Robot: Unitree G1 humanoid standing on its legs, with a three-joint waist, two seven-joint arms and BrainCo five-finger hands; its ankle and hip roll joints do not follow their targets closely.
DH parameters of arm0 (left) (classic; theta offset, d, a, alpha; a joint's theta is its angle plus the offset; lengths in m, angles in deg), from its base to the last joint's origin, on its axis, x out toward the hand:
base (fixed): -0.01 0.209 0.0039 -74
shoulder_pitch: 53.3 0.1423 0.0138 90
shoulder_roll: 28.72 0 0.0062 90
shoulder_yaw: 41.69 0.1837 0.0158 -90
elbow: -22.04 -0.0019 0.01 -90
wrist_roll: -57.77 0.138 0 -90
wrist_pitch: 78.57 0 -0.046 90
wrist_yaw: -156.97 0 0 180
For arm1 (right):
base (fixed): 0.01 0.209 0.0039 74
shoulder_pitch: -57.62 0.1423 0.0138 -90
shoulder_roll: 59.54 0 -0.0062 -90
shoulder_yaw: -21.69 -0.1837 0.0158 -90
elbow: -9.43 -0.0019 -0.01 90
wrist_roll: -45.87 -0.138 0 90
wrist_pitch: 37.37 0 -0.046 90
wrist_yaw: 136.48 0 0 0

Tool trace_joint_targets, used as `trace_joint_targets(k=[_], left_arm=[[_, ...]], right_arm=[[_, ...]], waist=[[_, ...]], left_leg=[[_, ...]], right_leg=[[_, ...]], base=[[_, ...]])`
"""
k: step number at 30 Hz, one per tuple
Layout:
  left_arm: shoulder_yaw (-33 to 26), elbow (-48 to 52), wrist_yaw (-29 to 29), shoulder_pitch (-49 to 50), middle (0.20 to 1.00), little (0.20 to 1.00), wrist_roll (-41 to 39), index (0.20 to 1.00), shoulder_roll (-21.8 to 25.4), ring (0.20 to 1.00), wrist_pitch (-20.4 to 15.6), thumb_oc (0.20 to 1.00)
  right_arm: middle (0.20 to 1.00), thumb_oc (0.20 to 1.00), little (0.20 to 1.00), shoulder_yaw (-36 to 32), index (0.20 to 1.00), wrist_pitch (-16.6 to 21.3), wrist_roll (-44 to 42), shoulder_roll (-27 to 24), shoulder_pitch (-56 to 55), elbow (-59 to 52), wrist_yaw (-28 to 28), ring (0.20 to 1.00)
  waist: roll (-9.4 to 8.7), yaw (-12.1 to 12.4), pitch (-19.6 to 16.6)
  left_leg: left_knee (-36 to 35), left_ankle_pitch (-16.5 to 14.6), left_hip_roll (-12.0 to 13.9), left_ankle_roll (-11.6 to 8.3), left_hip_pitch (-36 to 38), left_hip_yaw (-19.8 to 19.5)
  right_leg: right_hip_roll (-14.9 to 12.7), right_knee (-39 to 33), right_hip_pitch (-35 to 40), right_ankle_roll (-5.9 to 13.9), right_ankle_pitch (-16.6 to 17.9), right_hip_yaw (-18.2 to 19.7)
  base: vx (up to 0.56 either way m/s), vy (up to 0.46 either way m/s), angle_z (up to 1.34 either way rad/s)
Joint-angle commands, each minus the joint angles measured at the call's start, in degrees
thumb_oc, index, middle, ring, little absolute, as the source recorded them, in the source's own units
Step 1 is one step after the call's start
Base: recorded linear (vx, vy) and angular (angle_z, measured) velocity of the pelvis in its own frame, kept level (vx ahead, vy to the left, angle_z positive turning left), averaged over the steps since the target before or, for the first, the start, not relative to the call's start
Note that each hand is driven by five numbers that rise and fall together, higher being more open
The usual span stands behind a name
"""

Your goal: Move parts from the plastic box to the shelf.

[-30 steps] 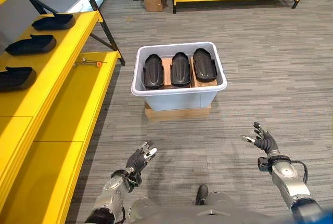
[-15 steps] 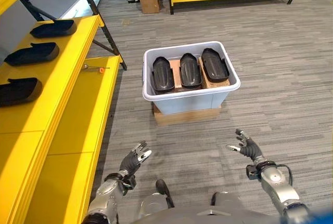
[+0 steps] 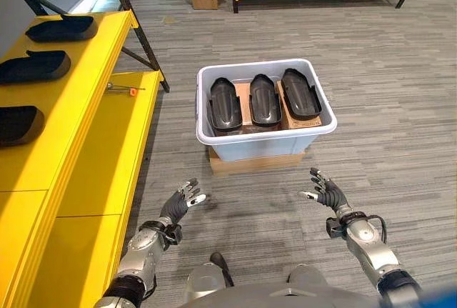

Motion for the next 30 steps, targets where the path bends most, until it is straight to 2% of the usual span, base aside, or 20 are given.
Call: trace_joint_targets(k=[1, 3, 4, 5, 6, 7, 8, 9, 10, 13, 14, 16, 19, 26, 30], left_arm=[[2.50, 4.64, 0.28, 2.88, 1.000, 1.000, -0.20, 1.000, 0.99, 1.000, -1.48, 1.000], [2.95, 5.42, -0.29, 3.53, 1.000, 1.000, -0.84, 1.000, 1.03, 1.000, -1.48, 1.000], [2.96, 5.88, -0.17, 3.62, 1.000, 1.000, -0.93, 1.000, 1.26, 1.000, -1.07, 1.000], [2.97, 5.91, -0.17, 3.62, 1.000, 1.000, -0.93, 1.000, 1.27, 1.000, -1.04, 1.000], [3.20, 6.98, -0.32, 3.41, 1.000, 1.000, -0.44, 1.000, 1.85, 1.000, -0.17, 1.000], [3.27, 7.17, -0.49, 3.38, 1.000, 1.000, -0.39, 1.000, 1.92, 1.000, 0.01, 1.000], [3.55, 7.38, -0.83, 3.19, 1.000, 1.000, -0.18, 1.000, 2.09, 1.000, 0.32, 1.000], [3.80, 7.31, -0.79, 3.12, 1.000, 1.000, 0.20, 1.000, 2.18, 1.000, 0.17, 1.000], [4.39, 7.19, -0.65, 3.20, 1.000, 1.000, 0.92, 1.000, 2.11, 1.000, -0.30, 1.000], [5.48, 7.12, -0.35, 3.80, 1.000, 1.000, 1.82, 1.000, 1.74, 1.000, -1.31, 1.000], [5.74, 7.08, 0.11, 4.53, 1.000, 1.000, 1.71, 1.000, 1.23, 1.000, -1.46, 1.000], [5.59, 6.69, 0.15, 4.64, 1.000, 1.000, 1.31, 1.000, 0.85, 1.000, -1.24, 1.000], [4.73, 5.75, 0.60, 4.97, 1.000, 1.000, 1.48, 1.000, -0.19, 1.000, -0.76, 1.000], [3.75, 4.21, 1.97, 5.28, 1.000, 1.000, 2.63, 1.000, -1.08, 1.000, -0.80, 1.000], [3.61, 3.54, 1.00, 5.13, 1.000, 1.000, 2.80, 1.000, -1.37, 1.000, -1.43, 1.000]], right_arm=[[1.000, 1.000, 1.000, 0.30, 1.000, 1.96, 0.38, -0.38, 0.35, -2.61, -2.47, 1.000], [1.000, 1.000, 1.000, 0.16, 1.000, 2.82, 0.42, -0.47, 0.77, -2.15, -2.16, 1.000], [1.000, 1.000, 1.000, -0.10, 1.000, 3.08, 0.34, -0.58, 0.72, -2.36, -2.04, 1.000], [1.000, 1.000, 1.000, -0.11, 1.000, 3.07, 0.34, -0.58, 0.72, -2.37, -2.04, 1.000], [1.000, 1.000, 1.000, -0.99, 1.000, 3.85, 0.74, -0.64, 0.22, -2.98, -1.95, 1.000], [1.000, 1.000, 1.000, -1.14, 1.000, 3.98, 0.64, -0.63, 0.14, -3.04, -1.92, 1.000], [1.000, 1.000, 1.000, -1.45, 1.000, 4.27, 0.47, -0.53, -0.11, -3.11, -2.05, 1.000], [1.000, 1.000, 1.000, -1.68, 1.000, 4.52, 0.34, -0.45, -0.24, -2.96, -2.26, 1.000], [1.000, 1.000, 1.000, -2.26, 1.000, 4.71, 0.35, -0.27, -0.62, -2.81, -2.42, 1.000], [1.000, 1.000, 1.000, -2.68, 1.000, 4.24, 1.77, -0.17, -1.40, -2.90, -2.23, 1.000], [1.000, 1.000, 1.000, -2.67, 1.000, 3.37, 2.32, -0.31, -1.50, -2.39, -2.01, 1.000], [1.000, 1.000, 1.000, -2.58, 1.000, 3.22, 2.51, -0.49, -1.56, -1.99, -2.15, 1.000], [1.000, 1.000, 1.000, -2.27, 1.000, 3.08, 2.46, -1.41, -1.38, -1.12, -2.85, 1.000], [1.000, 1.000, 1.000, -2.75, 1.000, 3.01, 2.44, -2.69, -1.00, -1.15, -4.68, 1.000], [1.000, 1.000, 1.000, -3.55, 1.000, 4.12, 2.75, -3.38, -1.02, -1.04, -4.84, 1.000]], waist=[[1.17, 1.38, -2.61], [2.00, 0.72, -1.72], [2.03, 0.59, -1.33], [2.11, 0.54, -1.26], [1.48, 0.37, -0.62], [1.40, 0.30, -0.47], [0.77, 0.08, -0.19], [0.37, -0.22, 0.13], [0.19, -0.73, 0.67], [-0.22, -1.83, 0.86], [0.16, -1.57, 0.00], [0.19, -1.27, -0.60], [0.05, -0.53, -2.19], [-0.18, -0.72, -2.68], [-0.24, -1.17, -2.34]], left_leg=[[-9.63, 3.96, -4.12, 3.62, -0.69, -1.89], [-10.27, 3.90, -3.36, 2.92, 1.52, -1.76], [-10.19, 3.76, -2.81, 2.35, 2.28, -1.84], [-10.17, 3.78, -2.69, 2.30, 2.35, -1.91], [-9.80, 3.12, -1.70, 0.87, 3.72, -2.09], [-9.79, 2.91, -1.41, 0.60, 4.16, -2.08], [-9.80, 2.05, -1.30, 0.19, 4.99, -2.48], [-9.79, 1.03, -1.30, 0.25, 5.85, -3.11], [-10.00, -0.36, -0.93, 0.49, 7.33, -3.93], [-10.63, 0.75, 0.15, 0.00, 8.08, -3.70], [-10.87, 1.77, 1.49, -1.86, 8.78, -2.88], [-10.66, 2.34, 1.87, -2.37, 8.67, -2.81], [-9.47, 3.19, 2.82, -3.44, 7.66, -2.91], [-6.43, 2.99, 4.44, -4.26, 6.09, -3.00], [-1.74, 1.28, 4.98, -4.43, 4.95, -2.13]], right_leg=[[4.39, 18.93, -5.44, 2.48, 12.54, -0.90], [3.40, 15.54, -8.44, 0.87, 9.36, -2.04], [3.00, 10.97, -8.20, 0.15, 8.44, -3.16], [3.13, 10.76, -7.98, 0.09, 8.50, -3.31], [1.03, -4.11, -7.28, -0.29, 10.69, -6.00], [0.67, -6.99, -7.07, -0.17, 11.79, -6.64], [-0.43, -13.69, -7.24, 0.65, 15.04, -7.18], [-1.12, -16.70, -8.18, 1.44, 17.75, -6.19], [-2.30, -17.52, -10.67, 2.26, 20.43, -3.91], [-1.10, -18.81, -10.74, 1.76, 20.01, -1.98], [0.57, -22.69, -5.56, 1.82, 16.08, -4.66], [1.73, -23.96, -3.48, 1.03, 14.59, -5.61], [4.85, -25.42, 0.11, -1.60, 10.80, -6.65], [6.85, -25.87, 2.18, -3.87, 8.19, -6.33], [7.26, -25.65, 2.75, -5.07, 7.19, -6.06]], base=[[0.13, 0.135, -0.02], [0.14, -0.012, -0.26], [0.08, -0.104, -0.03], [0.16, -0.267, 0.25], [0.15, -0.243, 0.18], [0.22, -0.352, 0.09], [0.15, -0.218, 0.06], [0.22, -0.292, 0.02], [0.21, -0.258, 0.00], [0.19, -0.274, 0.29], [0.31, -0.213, 0.35], [0.23, -0.168, 0.35], [0.20, -0.192, -0.14], [0.12, -0.159, -0.08], [0.08, -0.147, 0.00]])
